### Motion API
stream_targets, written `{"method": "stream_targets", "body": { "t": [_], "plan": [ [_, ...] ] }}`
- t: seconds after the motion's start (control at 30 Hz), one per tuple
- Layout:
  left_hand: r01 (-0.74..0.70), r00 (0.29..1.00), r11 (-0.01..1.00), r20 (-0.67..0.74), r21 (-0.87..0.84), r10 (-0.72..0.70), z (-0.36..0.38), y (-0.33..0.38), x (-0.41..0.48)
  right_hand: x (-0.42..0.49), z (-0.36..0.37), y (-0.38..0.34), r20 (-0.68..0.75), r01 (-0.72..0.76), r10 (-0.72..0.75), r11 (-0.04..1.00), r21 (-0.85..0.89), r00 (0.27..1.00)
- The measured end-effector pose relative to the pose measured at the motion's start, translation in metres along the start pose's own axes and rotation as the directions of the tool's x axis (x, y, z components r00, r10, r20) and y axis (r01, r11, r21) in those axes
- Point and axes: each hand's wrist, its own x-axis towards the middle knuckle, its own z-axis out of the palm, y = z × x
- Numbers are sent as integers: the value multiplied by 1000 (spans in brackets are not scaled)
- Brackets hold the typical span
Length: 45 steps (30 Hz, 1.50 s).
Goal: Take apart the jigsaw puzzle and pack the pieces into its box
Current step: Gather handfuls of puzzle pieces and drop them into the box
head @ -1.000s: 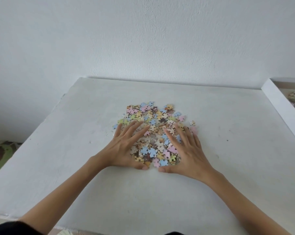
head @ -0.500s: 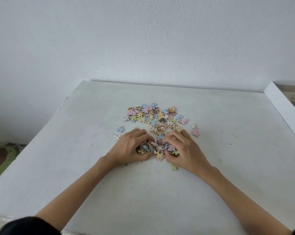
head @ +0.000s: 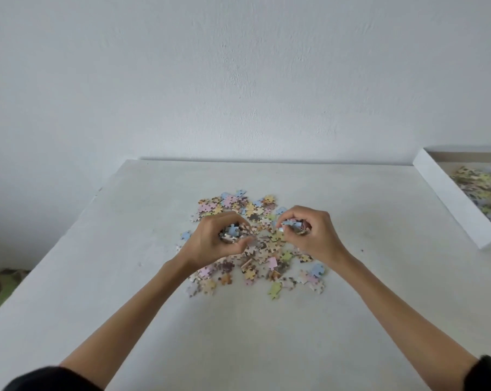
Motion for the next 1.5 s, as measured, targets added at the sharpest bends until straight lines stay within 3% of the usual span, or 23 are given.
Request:
{"method": "stream_targets", "body": {
  "t": [0.2,0.47,0.9,1.27,1.5],
  "plan": [
    [-35,999,999,-34,9,36,8,22,30,4,-39,-8,-20,30,-30,999,20,999],
    [-44,999,997,19,-67,46,54,76,83,-10,-125,3,-69,-64,67,997,52,995],
    [-86,989,970,101,-226,111,195,174,193,-37,-305,72,-225,-101,60,979,-176,973],
    [-154,970,976,164,-152,178,309,211,276,-39,-401,162,-262,-210,129,927,-310,956],
    [-224,912,974,356,19,203,358,196,298,-42,-415,206,-172,-314,269,888,-337,948]
  ]
}}
